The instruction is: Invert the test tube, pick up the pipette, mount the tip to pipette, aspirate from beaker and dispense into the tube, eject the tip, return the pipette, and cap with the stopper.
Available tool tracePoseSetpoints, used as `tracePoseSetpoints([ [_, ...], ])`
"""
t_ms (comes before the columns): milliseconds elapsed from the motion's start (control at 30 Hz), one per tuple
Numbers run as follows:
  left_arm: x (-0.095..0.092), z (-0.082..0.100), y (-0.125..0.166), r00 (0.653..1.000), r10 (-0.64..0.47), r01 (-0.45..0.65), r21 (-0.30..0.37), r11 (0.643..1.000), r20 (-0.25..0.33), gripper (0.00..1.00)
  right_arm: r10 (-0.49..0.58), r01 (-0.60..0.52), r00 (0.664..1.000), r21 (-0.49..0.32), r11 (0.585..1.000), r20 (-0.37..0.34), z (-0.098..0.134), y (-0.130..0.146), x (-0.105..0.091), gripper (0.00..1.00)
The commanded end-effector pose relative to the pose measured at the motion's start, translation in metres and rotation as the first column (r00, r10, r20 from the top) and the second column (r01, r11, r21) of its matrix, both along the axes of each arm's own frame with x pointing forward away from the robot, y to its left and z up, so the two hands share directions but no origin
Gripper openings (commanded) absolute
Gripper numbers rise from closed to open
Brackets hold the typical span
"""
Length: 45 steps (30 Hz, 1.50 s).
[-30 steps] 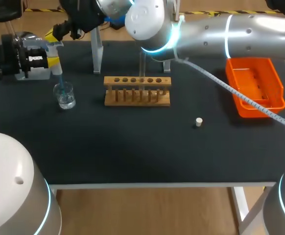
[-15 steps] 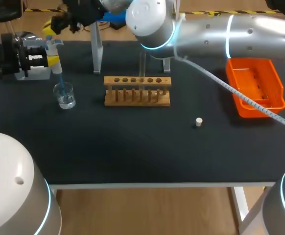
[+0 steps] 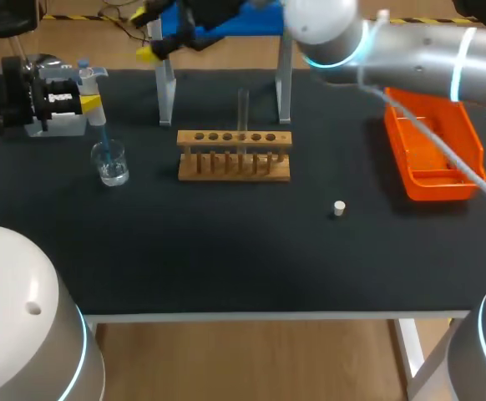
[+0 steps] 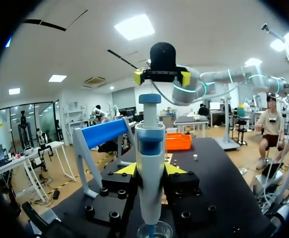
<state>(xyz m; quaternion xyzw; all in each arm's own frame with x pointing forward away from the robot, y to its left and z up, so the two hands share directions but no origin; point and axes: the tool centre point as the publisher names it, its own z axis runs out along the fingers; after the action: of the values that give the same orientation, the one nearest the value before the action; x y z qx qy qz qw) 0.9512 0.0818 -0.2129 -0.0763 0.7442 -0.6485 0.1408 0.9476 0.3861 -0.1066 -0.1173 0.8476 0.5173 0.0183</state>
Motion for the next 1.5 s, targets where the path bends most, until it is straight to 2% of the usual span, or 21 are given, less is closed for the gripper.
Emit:
tracePoseSetpoints([
  [33,0.000,0.001,0.001,1.000,-0.004,0.004,0.000,1.000,-0.001,0.00,0.006,-0.006,1.000,0.002,1.000,0.014,0.018,-0.089,0.000,1.00],
  [300,0.000,0.001,0.001,1.000,-0.004,0.004,0.000,1.000,-0.001,0.00,-0.010,0.009,1.000,0.022,1.000,0.021,-0.003,-0.155,0.002,1.00],
  [467,0.000,0.001,0.001,1.000,-0.004,0.004,0.000,1.000,-0.001,0.00,-0.063,0.063,0.998,0.030,0.998,-0.023,-0.032,-0.192,0.006,1.00],
  [567,0.000,0.001,0.001,1.000,-0.004,0.004,0.000,1.000,-0.001,0.00,-0.066,0.067,0.997,0.028,0.997,-0.035,-0.050,-0.203,0.005,1.00],
  [833,0.000,0.001,0.001,1.000,-0.004,0.004,0.000,1.000,-0.001,0.00,-0.052,0.053,0.997,0.016,0.998,-0.060,-0.084,-0.211,-0.003,1.00],
  [1067,0.000,0.001,0.001,1.000,-0.004,0.004,0.000,1.000,-0.001,0.00,-0.046,0.046,0.998,0.003,0.999,-0.052,-0.111,-0.205,-0.007,1.00],
  [1500,0.000,0.001,0.001,1.000,-0.004,0.004,0.000,1.000,-0.001,0.00,-0.064,0.065,0.997,0.003,0.998,-0.048,-0.146,-0.187,0.020,1.00],
])
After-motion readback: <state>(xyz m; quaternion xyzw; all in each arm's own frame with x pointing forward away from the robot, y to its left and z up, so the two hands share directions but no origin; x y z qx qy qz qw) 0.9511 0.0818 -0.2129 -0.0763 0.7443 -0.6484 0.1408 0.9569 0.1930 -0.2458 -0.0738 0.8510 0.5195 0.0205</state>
